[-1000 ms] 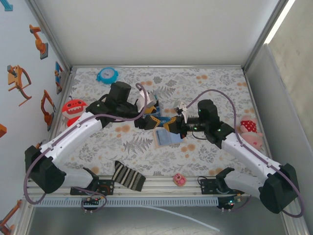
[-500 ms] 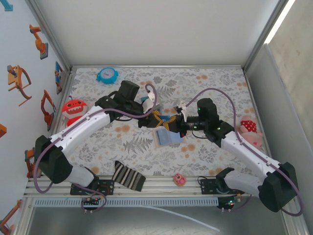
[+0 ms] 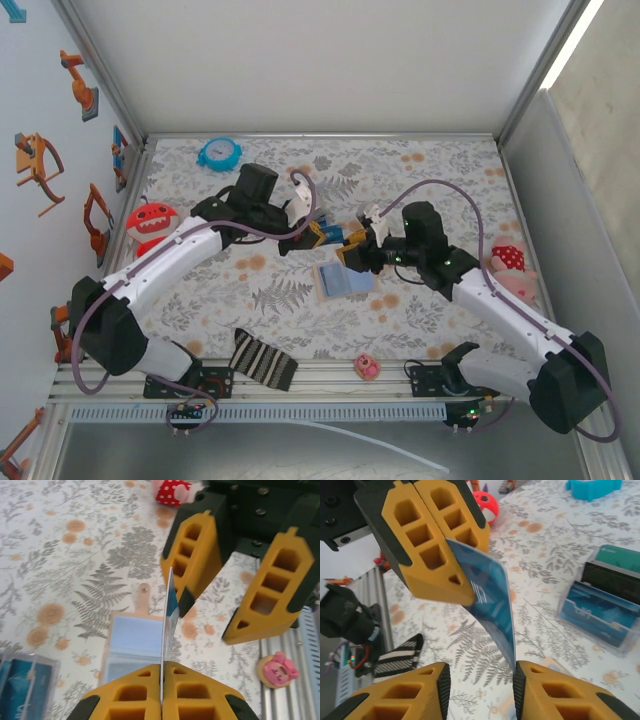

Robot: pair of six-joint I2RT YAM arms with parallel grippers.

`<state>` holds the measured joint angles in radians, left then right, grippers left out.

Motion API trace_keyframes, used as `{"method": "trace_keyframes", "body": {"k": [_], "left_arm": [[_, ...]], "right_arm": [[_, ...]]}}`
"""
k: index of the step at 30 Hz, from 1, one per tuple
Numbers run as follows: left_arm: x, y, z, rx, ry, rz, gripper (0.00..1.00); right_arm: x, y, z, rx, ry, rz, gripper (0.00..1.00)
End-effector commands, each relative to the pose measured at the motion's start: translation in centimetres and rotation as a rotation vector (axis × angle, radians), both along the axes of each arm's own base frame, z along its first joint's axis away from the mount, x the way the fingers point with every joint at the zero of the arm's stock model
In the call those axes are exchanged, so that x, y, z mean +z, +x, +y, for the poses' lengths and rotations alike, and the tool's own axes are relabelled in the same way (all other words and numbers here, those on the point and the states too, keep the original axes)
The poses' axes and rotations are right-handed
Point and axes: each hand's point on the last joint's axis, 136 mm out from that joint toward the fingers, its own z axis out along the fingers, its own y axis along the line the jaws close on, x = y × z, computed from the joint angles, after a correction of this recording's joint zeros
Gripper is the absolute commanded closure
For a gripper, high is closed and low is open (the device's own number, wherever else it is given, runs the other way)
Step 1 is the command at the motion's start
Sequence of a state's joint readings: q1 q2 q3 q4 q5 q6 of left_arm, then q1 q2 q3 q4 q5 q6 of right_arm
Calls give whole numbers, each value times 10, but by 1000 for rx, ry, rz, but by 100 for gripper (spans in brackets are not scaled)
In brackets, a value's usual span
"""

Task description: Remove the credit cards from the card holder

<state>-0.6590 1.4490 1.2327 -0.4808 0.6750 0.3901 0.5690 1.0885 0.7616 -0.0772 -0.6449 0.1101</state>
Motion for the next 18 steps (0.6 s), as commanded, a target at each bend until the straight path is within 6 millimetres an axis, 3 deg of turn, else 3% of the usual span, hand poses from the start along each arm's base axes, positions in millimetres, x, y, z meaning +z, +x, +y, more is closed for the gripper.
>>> {"method": "trace_keyframes", "body": {"k": [1,2,3,13,18], "left_arm": [[-6,33,6,65,14,-99,100],[-9,38,7,72,17,-107,100],[-14,44,7,74,24,-110,100],[-61,88,6,65,120,-107,100],[-81,104,4,57,152,-75,100]], "right_arm": [[10,9,-10,-84,-27,-44,58],[9,11,-12,-106,-34,-42,50],[9,15,-14,-128,-41,-43,47],[-8,54,-52,-453,-194,9,45],[-19,63,-68,-562,-259,45,45]]}}
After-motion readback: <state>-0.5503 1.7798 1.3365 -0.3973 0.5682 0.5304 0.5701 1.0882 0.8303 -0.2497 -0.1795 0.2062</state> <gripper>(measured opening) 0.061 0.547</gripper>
